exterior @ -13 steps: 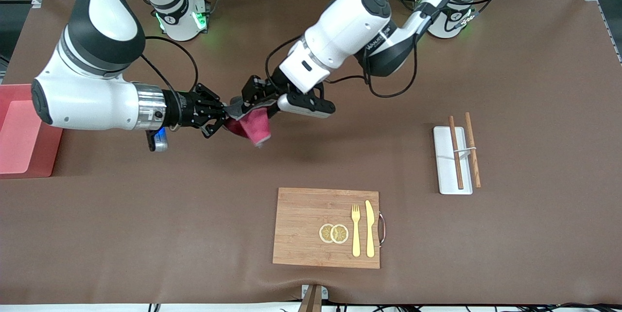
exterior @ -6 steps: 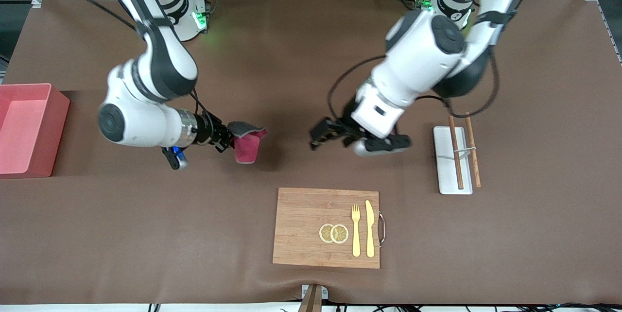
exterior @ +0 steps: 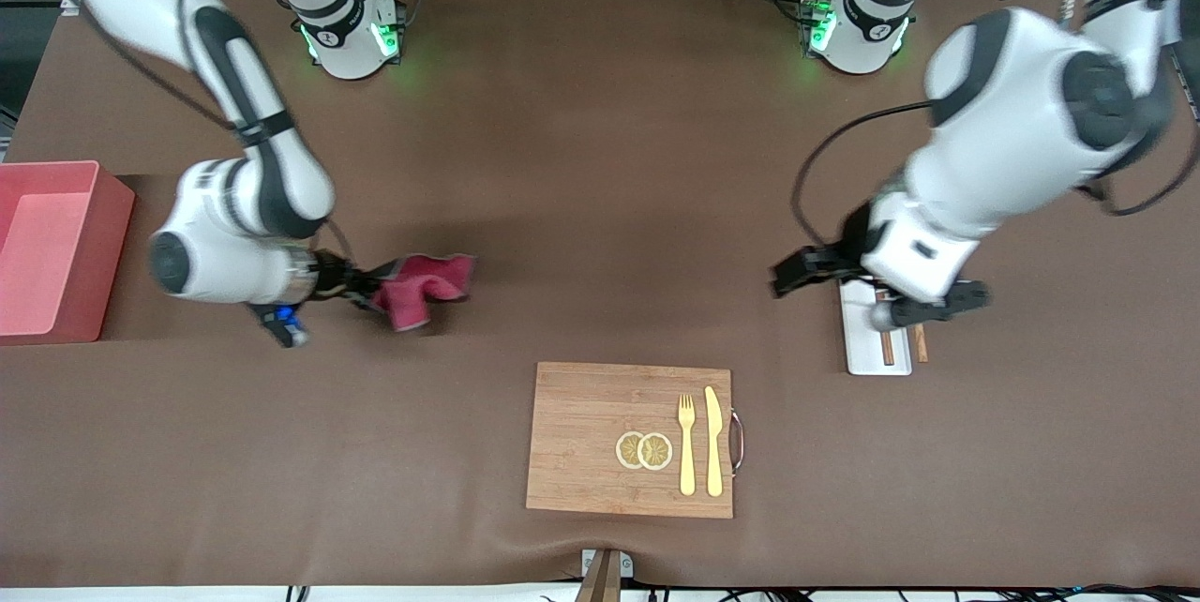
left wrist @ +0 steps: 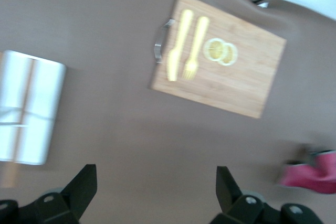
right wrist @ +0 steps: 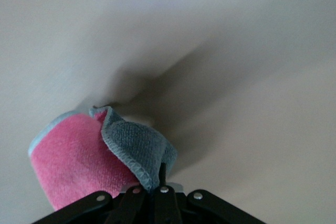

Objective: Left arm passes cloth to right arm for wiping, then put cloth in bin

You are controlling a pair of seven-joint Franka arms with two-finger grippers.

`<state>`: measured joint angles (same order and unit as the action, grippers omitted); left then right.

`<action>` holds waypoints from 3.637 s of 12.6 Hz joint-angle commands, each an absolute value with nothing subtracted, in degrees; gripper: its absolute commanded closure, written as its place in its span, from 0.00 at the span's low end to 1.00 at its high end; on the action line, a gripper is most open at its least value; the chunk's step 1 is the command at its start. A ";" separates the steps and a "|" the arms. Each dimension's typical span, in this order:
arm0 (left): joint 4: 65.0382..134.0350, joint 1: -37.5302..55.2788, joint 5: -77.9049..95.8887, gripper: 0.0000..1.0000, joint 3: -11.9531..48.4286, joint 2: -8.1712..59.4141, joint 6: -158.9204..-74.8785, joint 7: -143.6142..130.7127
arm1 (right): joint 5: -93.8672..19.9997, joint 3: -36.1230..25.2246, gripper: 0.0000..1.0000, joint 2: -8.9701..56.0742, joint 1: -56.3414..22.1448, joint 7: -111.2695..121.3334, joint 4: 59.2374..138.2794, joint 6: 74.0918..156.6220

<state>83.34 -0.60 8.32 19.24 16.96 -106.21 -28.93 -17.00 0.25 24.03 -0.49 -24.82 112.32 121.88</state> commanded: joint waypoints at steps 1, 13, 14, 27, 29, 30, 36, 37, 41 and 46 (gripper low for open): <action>85.87 -6.04 5.03 0.00 19.69 11.97 -98.65 -20.69 | -4.11 1.23 1.00 23.38 8.67 -12.95 111.98 121.46; 85.26 7.38 -0.44 0.00 -1.23 0.44 -84.56 2.48 | 3.38 1.58 1.00 27.49 17.77 4.06 100.72 112.93; 85.25 7.47 -0.44 0.00 -1.14 -0.08 -84.20 0.63 | 0.38 1.58 1.00 29.34 17.06 3.87 100.64 113.81; 85.08 5.54 0.00 0.00 -0.70 0.09 -83.58 3.60 | -23.81 1.58 1.00 28.13 -7.72 -36.72 102.66 114.61; 84.90 6.15 -0.44 0.00 -0.53 0.61 -83.58 2.55 | -23.73 1.49 1.00 26.03 -8.53 -38.50 102.57 112.96; 84.73 6.15 -0.61 0.00 -0.44 0.70 -84.02 2.29 | -23.03 1.15 1.00 24.80 -8.09 -37.80 102.05 110.24; 84.37 5.71 -0.35 0.00 -0.62 0.70 -84.38 2.28 | -5.81 0.09 1.00 19.08 4.53 -10.44 101.78 101.70; 84.37 5.63 -0.35 0.00 -0.70 0.79 -84.38 2.29 | -4.06 0.09 1.00 18.99 8.14 -2.98 100.47 100.12; 84.46 5.63 -0.44 0.00 -0.70 0.79 -84.46 2.37 | 4.28 0.09 1.00 19.07 19.93 21.91 90.64 90.62; 84.38 5.80 -0.44 0.00 -0.35 0.44 -84.46 2.37 | 12.66 0.18 1.00 21.96 33.63 49.71 82.88 93.67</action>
